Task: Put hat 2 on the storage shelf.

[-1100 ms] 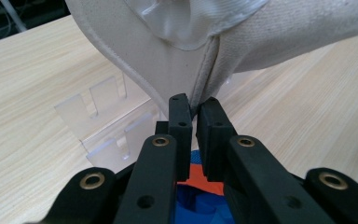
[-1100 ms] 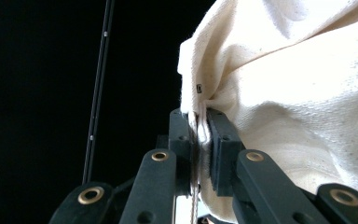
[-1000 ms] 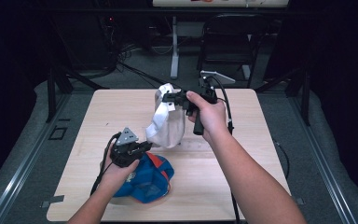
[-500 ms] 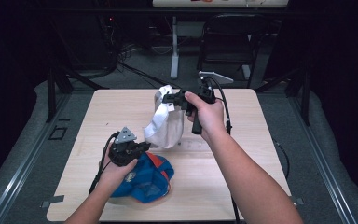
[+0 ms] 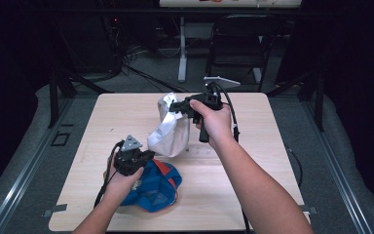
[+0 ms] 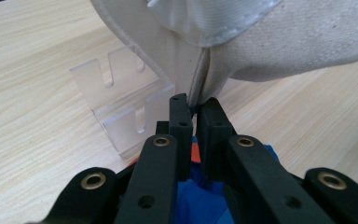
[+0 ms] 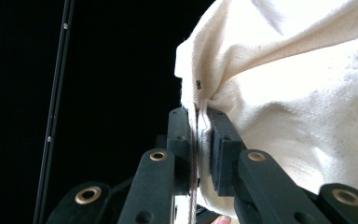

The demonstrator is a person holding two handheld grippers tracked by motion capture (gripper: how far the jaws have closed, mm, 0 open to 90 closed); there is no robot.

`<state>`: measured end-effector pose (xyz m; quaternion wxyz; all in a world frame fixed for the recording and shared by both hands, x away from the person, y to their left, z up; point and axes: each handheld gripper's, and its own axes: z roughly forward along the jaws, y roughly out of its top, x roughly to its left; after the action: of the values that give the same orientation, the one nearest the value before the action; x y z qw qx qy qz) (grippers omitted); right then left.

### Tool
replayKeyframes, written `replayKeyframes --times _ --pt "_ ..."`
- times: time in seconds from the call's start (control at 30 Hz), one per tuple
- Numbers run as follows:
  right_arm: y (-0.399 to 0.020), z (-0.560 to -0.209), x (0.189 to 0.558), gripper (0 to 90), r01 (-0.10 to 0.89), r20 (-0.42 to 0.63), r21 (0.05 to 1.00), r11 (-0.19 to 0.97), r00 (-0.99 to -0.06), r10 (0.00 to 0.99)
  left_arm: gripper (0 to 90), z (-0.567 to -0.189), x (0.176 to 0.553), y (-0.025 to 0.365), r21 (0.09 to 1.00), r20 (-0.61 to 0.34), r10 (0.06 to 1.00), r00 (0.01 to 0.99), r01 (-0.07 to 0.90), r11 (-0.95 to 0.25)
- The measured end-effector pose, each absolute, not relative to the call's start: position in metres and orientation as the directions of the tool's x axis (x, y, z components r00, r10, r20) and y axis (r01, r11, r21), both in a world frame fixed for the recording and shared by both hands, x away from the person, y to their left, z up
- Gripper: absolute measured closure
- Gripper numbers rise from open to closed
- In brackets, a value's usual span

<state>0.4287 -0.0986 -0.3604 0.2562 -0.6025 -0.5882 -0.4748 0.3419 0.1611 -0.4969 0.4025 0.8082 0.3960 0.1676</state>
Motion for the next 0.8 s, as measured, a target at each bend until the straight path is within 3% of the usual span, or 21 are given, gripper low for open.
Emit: replayKeyframes --times 0.23,0.37,0.8 --pt "-0.103 -0.361 0.424 74.1 0.940 0.861 0.293 -0.176 -0.180 0.475 86.2 -0.507 0.346 0.171 0.759 -0.104 0.775 0.623 0.553 -0.343" --pt "-0.110 -0.360 0.415 71.4 0.927 0.835 0.342 -0.157 -0.222 0.504 86.3 -0.509 0.342 0.159 0.742 -0.015 0.768 0.640 0.522 -0.421" --pt "-0.164 -0.400 0.372 64.0 0.884 0.794 0.430 -0.186 -0.272 0.543 82.2 -0.508 0.341 0.158 0.749 -0.028 0.778 0.628 0.528 -0.400"
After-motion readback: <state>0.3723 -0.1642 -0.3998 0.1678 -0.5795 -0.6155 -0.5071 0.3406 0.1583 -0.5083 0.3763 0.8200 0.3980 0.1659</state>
